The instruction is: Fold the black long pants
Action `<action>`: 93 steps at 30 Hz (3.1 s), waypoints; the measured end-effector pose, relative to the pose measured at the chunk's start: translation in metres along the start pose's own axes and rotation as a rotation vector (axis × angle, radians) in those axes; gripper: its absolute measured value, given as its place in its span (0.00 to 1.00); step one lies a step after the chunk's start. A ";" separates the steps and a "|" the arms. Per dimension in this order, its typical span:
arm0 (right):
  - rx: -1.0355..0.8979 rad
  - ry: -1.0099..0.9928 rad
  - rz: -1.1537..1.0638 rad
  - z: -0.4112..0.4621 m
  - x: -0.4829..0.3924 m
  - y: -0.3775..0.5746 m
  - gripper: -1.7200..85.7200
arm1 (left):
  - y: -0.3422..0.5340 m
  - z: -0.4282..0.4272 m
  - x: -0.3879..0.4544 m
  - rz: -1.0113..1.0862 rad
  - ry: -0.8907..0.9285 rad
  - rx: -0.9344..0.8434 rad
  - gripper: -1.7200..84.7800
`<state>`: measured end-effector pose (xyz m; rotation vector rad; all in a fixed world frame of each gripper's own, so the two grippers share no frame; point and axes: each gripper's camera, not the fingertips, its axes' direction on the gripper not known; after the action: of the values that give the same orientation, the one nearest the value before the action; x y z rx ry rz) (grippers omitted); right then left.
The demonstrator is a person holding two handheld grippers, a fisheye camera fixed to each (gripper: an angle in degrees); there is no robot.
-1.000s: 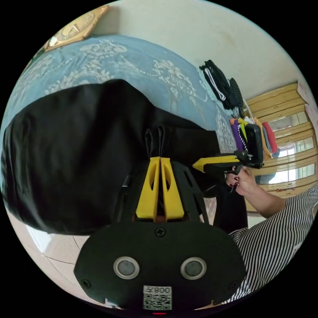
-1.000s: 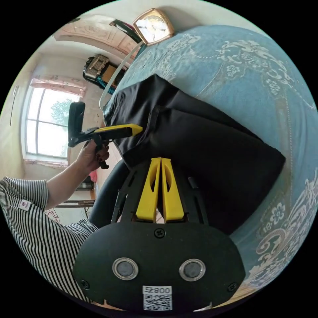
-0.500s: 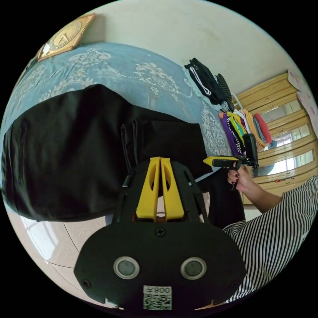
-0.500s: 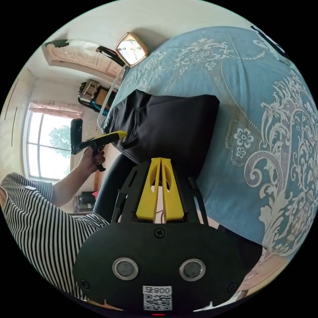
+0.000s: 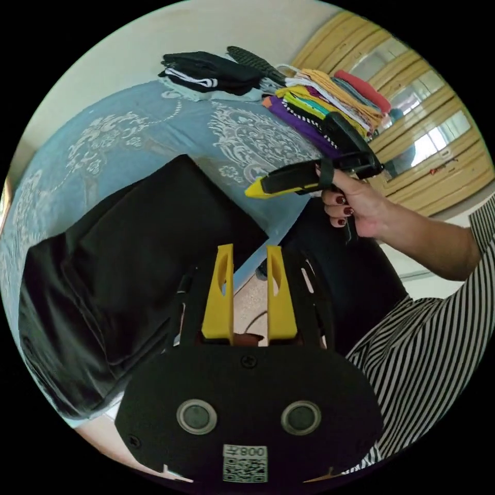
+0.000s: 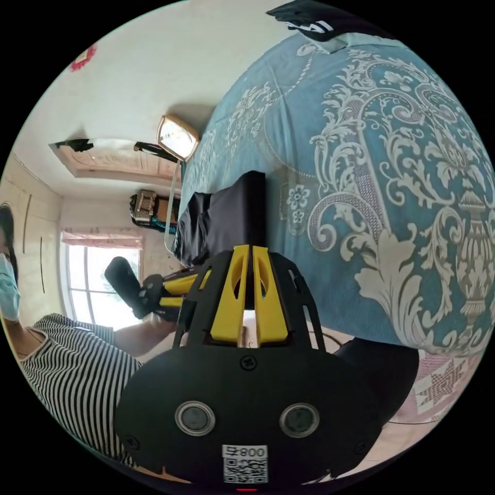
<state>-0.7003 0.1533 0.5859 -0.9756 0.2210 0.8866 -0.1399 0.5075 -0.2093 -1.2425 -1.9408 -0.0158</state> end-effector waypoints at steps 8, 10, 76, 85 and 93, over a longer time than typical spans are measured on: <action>-0.013 0.072 -0.040 -0.013 -0.001 -0.060 0.13 | -0.005 0.018 0.023 0.046 -0.164 -0.045 0.08; -0.036 0.058 -0.031 -0.010 0.000 -0.072 0.13 | -0.003 0.017 0.016 -0.001 -0.113 -0.040 0.07; -0.312 -0.118 -0.383 0.117 -0.701 -0.221 0.03 | 0.639 -0.097 -0.314 -0.966 -0.024 0.852 0.03; -0.449 0.159 -0.601 0.174 -0.791 -0.218 0.02 | 0.583 -0.066 -0.336 -0.850 -0.123 0.578 0.02; -0.472 0.183 -0.655 0.190 -0.841 -0.221 0.02 | 0.581 -0.057 -0.329 -0.877 -0.176 0.610 0.02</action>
<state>-1.1162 -0.2160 1.2807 -1.4569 -0.1643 0.2414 0.3992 0.5355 -0.6057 0.0410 -2.2537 0.2238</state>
